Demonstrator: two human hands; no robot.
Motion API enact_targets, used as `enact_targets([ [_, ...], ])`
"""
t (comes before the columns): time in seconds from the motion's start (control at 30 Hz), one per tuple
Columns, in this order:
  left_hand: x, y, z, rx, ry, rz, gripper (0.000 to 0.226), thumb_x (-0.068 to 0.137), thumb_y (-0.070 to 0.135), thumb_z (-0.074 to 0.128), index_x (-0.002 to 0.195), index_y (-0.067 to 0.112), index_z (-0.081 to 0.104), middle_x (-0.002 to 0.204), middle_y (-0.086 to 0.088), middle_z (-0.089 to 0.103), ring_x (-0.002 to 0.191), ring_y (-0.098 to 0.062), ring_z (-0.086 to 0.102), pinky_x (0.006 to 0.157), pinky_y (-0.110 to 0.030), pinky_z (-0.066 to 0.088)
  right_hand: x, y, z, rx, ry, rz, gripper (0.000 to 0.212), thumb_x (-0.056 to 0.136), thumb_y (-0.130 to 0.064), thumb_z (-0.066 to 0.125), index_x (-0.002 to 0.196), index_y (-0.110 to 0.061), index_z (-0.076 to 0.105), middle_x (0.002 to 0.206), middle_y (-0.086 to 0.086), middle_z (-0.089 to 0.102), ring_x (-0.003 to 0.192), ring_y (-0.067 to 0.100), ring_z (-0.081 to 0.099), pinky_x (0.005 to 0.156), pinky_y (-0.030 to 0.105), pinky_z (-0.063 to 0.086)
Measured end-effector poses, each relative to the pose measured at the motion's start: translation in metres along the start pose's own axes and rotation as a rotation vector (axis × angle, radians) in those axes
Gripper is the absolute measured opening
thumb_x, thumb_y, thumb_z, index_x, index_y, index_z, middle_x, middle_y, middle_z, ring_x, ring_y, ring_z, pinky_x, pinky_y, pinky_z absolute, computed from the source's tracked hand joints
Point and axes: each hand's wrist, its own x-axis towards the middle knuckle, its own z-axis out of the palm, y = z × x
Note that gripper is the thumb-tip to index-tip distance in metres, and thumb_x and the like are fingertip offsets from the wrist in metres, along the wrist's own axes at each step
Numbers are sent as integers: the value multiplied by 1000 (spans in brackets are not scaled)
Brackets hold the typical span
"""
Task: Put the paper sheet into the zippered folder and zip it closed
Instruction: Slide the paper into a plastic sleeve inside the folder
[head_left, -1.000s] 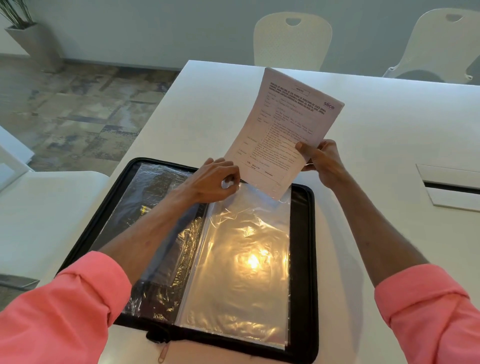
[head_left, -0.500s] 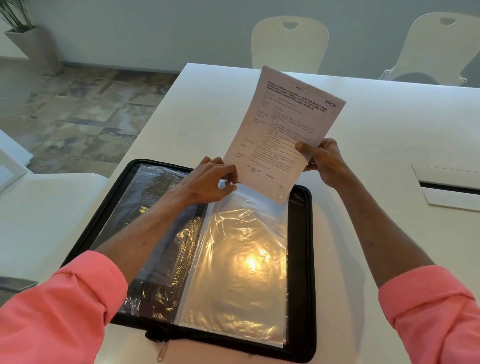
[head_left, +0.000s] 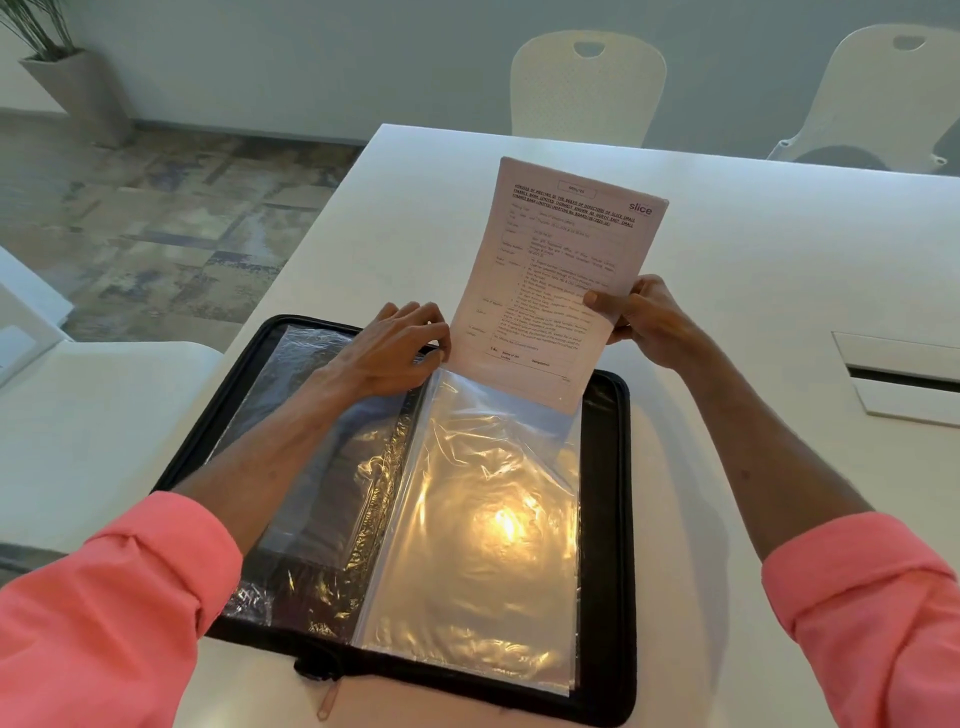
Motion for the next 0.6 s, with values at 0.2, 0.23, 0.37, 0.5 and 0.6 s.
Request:
enact_targets([
  [0.2,-2,-8,-3,50,-46,15,23,108,46,46,115,33,64,134,6,56,110,-17,61,96,-40,46,11,-3,-8,17,-39,47,37,99,-7,77,135,-2,71,129,14,80,115,37,79,83,45,70],
  [0.23,-2,-9,-3,50,-55,18,22,108,45,48,116,32,64,135,6,56,112,-17,61,96,-40,46,13,-3,-9,2,-47,60,37,99,-7,77,135,-1,71,129,14,80,116,38,79,86,48,70],
  [0.37,-4,-8,-3,-26,15,-29,12,108,33,57,114,32,68,130,8,59,111,-17,62,96,-36,42,16,-4,-7,-28,-47,95,38,99,-4,76,137,0,70,131,15,79,117,37,78,94,55,67],
  [0.5,-2,-1,-2,-50,86,-89,10,108,25,60,114,30,67,123,7,64,107,-17,64,97,-41,47,14,-3,-7,-33,-36,99,39,99,-4,76,137,0,69,131,14,79,116,36,79,90,52,68],
  [0.6,-1,7,-1,-88,124,-55,12,107,28,61,118,30,67,125,7,66,107,-15,63,96,-38,47,14,-3,-8,-68,-26,99,39,98,-5,77,137,-1,70,131,15,79,116,36,79,92,56,67],
])
